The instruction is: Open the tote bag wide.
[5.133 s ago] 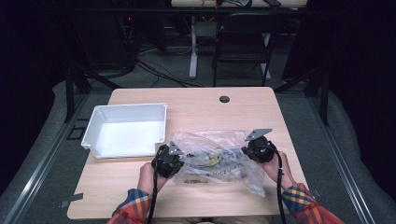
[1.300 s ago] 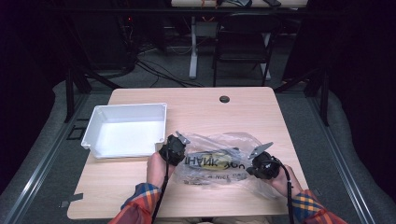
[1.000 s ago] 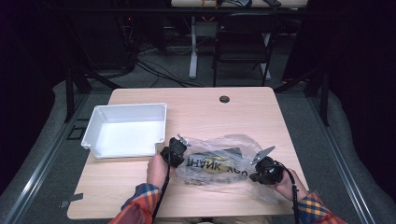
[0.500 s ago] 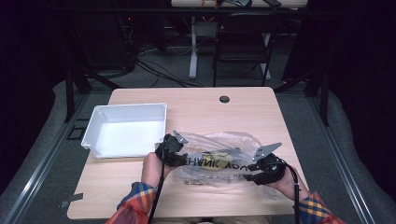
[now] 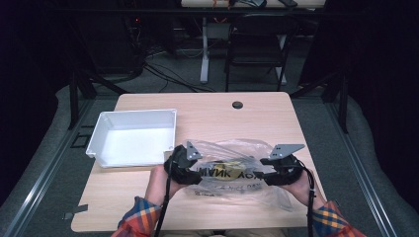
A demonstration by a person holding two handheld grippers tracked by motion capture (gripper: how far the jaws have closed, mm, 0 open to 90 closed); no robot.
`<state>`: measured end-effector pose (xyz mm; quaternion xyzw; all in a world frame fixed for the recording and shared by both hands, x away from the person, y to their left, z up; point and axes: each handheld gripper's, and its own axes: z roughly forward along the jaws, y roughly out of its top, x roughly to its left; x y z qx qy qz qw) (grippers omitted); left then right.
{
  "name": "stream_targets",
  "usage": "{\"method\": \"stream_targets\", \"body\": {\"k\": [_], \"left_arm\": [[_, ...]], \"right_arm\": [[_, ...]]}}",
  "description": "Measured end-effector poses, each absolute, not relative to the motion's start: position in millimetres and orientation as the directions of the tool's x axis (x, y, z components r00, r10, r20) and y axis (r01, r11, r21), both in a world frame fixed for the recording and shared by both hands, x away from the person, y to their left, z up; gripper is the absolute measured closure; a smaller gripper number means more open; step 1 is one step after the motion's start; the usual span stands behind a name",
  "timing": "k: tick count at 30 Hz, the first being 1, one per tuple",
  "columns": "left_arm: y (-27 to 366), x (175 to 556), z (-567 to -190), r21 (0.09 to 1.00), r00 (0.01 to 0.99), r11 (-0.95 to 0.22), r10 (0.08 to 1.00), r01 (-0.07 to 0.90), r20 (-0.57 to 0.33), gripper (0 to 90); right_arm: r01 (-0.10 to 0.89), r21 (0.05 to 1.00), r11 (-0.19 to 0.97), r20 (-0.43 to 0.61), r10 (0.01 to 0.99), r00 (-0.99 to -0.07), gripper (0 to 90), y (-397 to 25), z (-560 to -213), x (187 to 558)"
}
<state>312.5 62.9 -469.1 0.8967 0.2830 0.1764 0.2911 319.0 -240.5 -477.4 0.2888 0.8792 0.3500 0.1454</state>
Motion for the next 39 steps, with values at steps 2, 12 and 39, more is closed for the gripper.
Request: {"method": "stream_targets", "body": {"k": [2, 12, 39], "left_arm": [[52, 312, -478, 0.583, 0.796, -0.718, 0.575, 0.38, 0.19, 38.1], [37, 320, -512, 0.511, 0.832, -0.8, 0.492, 0.314, 0.258, 72.3], [77, 314, -545, 0.387, 0.882, -0.837, 0.459, 0.388, 0.108, 90.0]], "right_arm": [[0.441, 0.676, 0.59, -0.047, 0.633, -0.773, 50.3, -237, -483, 331], [0.538, 0.64, 0.548, 0.051, 0.669, -0.742, 84.6, -234, -509, 372], [0.635, 0.572, 0.519, -0.013, 0.78, -0.626, 86.9, -247, -547, 410]]}}
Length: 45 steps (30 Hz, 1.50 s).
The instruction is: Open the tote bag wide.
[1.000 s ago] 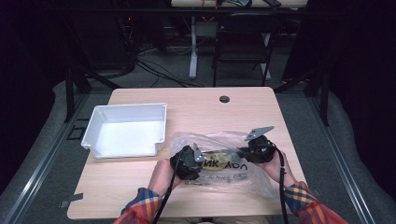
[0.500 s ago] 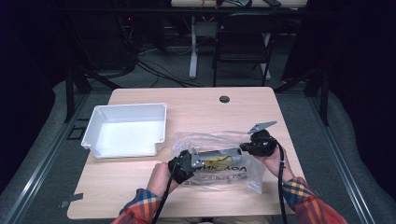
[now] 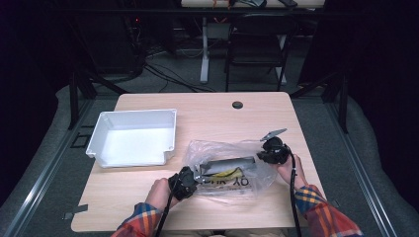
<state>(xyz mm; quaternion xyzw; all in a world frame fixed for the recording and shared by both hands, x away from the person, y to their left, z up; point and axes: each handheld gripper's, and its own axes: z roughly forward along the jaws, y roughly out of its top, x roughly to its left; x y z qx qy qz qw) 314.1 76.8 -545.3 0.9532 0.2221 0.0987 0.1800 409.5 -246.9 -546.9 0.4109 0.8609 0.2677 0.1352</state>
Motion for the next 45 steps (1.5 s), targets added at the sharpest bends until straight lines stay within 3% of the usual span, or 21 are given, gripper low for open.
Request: {"method": "stream_targets", "body": {"k": [3, 5, 10, 13, 15, 19, 24, 31, 45], "left_arm": [[79, 309, -533, 0.457, 0.878, -0.802, 0.471, 0.385, 0.087, 88.8], [81, 303, -523, 0.502, 0.874, -0.779, 0.479, 0.376, 0.088, 79.2], [80, 289, -501, 0.624, 0.812, -0.717, 0.541, 0.31, 0.218, 47.8], [72, 296, -501, 0.635, 0.808, -0.716, 0.538, 0.29, 0.238, 40.2], [64, 302, -506, 0.603, 0.83, -0.748, 0.502, 0.276, 0.243, 41.0], [55, 309, -516, 0.586, 0.839, -0.767, 0.48, 0.26, 0.256, 56.4], [52, 310, -519, 0.572, 0.857, -0.785, 0.446, 0.236, 0.258, 90.0], [61, 301, -527, 0.49, 0.904, -0.841, 0.37, 0.229, 0.212, 90.0], [76, 310, -552, 0.369, 0.909, -0.872, 0.393, 0.32, 0.141, 90.0]], "right_arm": [[0.626, 0.578, 0.524, -0.005, 0.769, -0.639, 85.7, -247, -543, 407], [0.621, 0.586, 0.521, 0.007, 0.763, -0.647, 84.8, -247, -539, 404], [0.617, 0.6, 0.508, 0.027, 0.759, -0.651, 84.9, -253, -531, 398], [0.62, 0.607, 0.498, 0.03, 0.765, -0.643, 86.0, -253, -530, 397], [0.618, 0.606, 0.502, 0.03, 0.761, -0.648, 86.7, -252, -530, 396], [0.616, 0.601, 0.51, 0.037, 0.752, -0.658, 87.3, -249, -530, 395], [0.614, 0.603, 0.509, 0.032, 0.754, -0.656, 88.2, -250, -529, 395], [0.633, 0.601, 0.488, 0.032, 0.776, -0.63, 88.8, -254, -534, 401], [0.672, 0.53, 0.517, -0.115, 0.829, -0.547, 90.0, -259, -554, 415]]}}
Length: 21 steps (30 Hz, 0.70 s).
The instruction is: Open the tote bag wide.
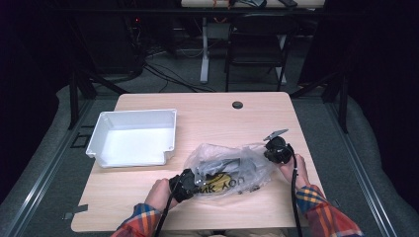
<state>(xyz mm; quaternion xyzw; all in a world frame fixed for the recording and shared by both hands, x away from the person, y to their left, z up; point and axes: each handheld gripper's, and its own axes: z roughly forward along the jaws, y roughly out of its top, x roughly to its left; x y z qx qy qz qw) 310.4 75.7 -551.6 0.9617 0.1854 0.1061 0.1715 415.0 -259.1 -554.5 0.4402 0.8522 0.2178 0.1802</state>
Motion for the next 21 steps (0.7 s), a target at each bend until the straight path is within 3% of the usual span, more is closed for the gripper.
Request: {"method": "stream_targets", "body": {"k": [5, 10, 14, 21], "left_arm": [[74, 309, -549, 0.366, 0.905, -0.872, 0.4, 0.326, 0.145, 90.0], [77, 307, -528, 0.447, 0.896, -0.825, 0.431, 0.345, 0.105, 62.5], [80, 305, -508, 0.529, 0.881, -0.771, 0.465, 0.354, 0.089, 47.4], [84, 312, -481, 0.632, 0.803, -0.671, 0.583, 0.388, 0.126, 39.5]], "right_arm": [[0.678, 0.523, 0.516, -0.111, 0.83, -0.546, 87.8, -263, -557, 416], [0.648, 0.567, 0.509, -0.04, 0.803, -0.595, 66.0, -265, -536, 406], [0.623, 0.613, 0.486, 0.011, 0.783, -0.622, 52.6, -270, -515, 391], [0.567, 0.682, 0.462, 0.051, 0.743, -0.667, 41.9, -276, -482, 363]]}}
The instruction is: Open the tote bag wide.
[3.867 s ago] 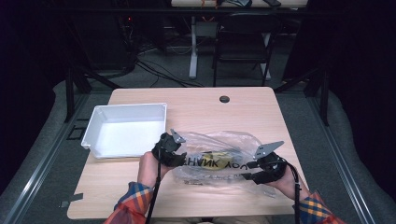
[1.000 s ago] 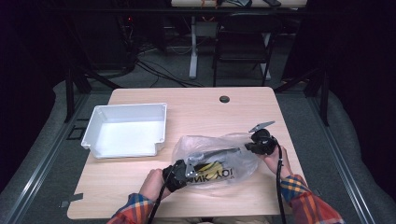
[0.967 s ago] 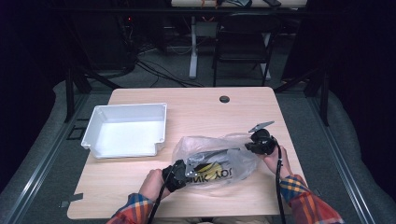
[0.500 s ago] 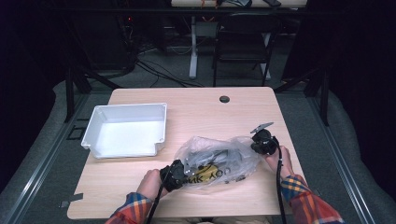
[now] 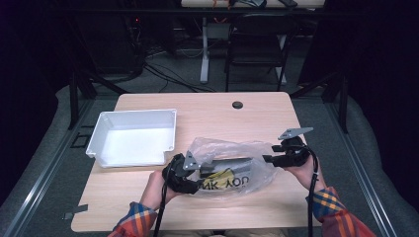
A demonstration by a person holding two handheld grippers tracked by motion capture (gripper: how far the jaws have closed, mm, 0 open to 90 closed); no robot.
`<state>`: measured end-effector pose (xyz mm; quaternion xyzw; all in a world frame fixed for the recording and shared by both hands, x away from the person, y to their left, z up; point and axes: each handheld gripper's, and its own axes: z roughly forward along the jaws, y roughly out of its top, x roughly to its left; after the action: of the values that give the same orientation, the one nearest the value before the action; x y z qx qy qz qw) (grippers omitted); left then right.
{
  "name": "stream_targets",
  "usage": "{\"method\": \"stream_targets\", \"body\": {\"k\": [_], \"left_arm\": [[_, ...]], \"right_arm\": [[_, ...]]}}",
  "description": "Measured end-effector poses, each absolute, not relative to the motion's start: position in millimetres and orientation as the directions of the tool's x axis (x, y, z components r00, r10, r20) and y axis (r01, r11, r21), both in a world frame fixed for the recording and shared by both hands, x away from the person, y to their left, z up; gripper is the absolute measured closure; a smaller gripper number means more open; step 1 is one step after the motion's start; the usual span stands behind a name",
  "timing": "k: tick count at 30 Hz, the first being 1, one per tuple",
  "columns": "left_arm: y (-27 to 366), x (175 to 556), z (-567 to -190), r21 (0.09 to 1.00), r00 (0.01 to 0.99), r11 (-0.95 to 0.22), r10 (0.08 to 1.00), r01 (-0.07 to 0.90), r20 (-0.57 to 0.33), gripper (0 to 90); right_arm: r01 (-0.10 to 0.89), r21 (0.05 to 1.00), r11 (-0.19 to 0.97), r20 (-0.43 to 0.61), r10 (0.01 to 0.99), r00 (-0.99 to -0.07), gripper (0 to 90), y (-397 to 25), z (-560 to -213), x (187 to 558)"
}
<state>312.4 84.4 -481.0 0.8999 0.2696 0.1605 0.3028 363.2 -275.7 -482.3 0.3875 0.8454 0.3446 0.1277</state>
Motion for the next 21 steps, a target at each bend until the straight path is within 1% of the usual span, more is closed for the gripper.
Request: {"method": "stream_targets", "body": {"k": [1, 3, 4, 6, 9, 11, 12, 13, 14, 15, 16, 18, 19, 21], "left_arm": [[85, 316, -479, 0.641, 0.787, -0.654, 0.604, 0.401, 0.123, 39.3], [84, 322, -476, 0.655, 0.749, -0.632, 0.646, 0.414, 0.149, 39.0], [84, 325, -476, 0.66, 0.737, -0.619, 0.661, 0.426, 0.144, 39.3], [81, 333, -478, 0.652, 0.732, -0.619, 0.667, 0.438, 0.142, 39.7], [70, 342, -486, 0.617, 0.747, -0.643, 0.652, 0.454, 0.131, 39.5], [63, 347, -492, 0.592, 0.751, -0.659, 0.647, 0.463, 0.133, 40.4], [61, 350, -495, 0.584, 0.749, -0.664, 0.648, 0.468, 0.137, 42.2], [59, 354, -497, 0.576, 0.746, -0.667, 0.651, 0.473, 0.14, 46.1], [59, 357, -499, 0.578, 0.745, -0.66, 0.654, 0.479, 0.13, 53.7], [59, 359, -501, 0.583, 0.745, -0.654, 0.656, 0.481, 0.121, 62.8], [58, 362, -502, 0.584, 0.744, -0.65, 0.658, 0.486, 0.114, 72.1], [56, 366, -504, 0.591, 0.731, -0.641, 0.672, 0.49, 0.123, 83.4], [55, 369, -505, 0.582, 0.729, -0.647, 0.672, 0.493, 0.128, 87.0], [50, 375, -509, 0.558, 0.709, -0.66, 0.684, 0.503, 0.171, 89.7]], "right_arm": [[0.56, 0.688, 0.462, 0.06, 0.733, -0.678, 41.0, -275, -479, 359], [0.539, 0.703, 0.463, 0.078, 0.704, -0.706, 40.8, -273, -474, 349], [0.53, 0.704, 0.473, 0.084, 0.685, -0.723, 40.8, -271, -474, 345], [0.516, 0.697, 0.498, 0.098, 0.647, -0.757, 40.9, -265, -477, 337], [0.507, 0.652, 0.564, 0.083, 0.611, -0.787, 41.2, -253, -491, 331], [0.524, 0.606, 0.598, 0.07, 0.616, -0.785, 41.9, -248, -504, 333], [0.532, 0.588, 0.61, 0.061, 0.622, -0.781, 42.7, -247, -511, 335], [0.533, 0.579, 0.617, 0.061, 0.619, -0.783, 44.2, -246, -517, 337], [0.539, 0.571, 0.62, 0.055, 0.626, -0.778, 49.5, -245, -523, 339], [0.544, 0.563, 0.623, 0.052, 0.63, -0.775, 52.6, -244, -526, 341], [0.542, 0.559, 0.627, 0.049, 0.628, -0.777, 58.5, -244, -529, 342], [0.548, 0.548, 0.632, 0.043, 0.633, -0.773, 68.1, -244, -534, 343], [0.545, 0.544, 0.638, 0.03, 0.634, -0.773, 74.4, -243, -536, 343], [0.546, 0.535, 0.644, 0.032, 0.631, -0.775, 82.8, -242, -540, 343]]}}
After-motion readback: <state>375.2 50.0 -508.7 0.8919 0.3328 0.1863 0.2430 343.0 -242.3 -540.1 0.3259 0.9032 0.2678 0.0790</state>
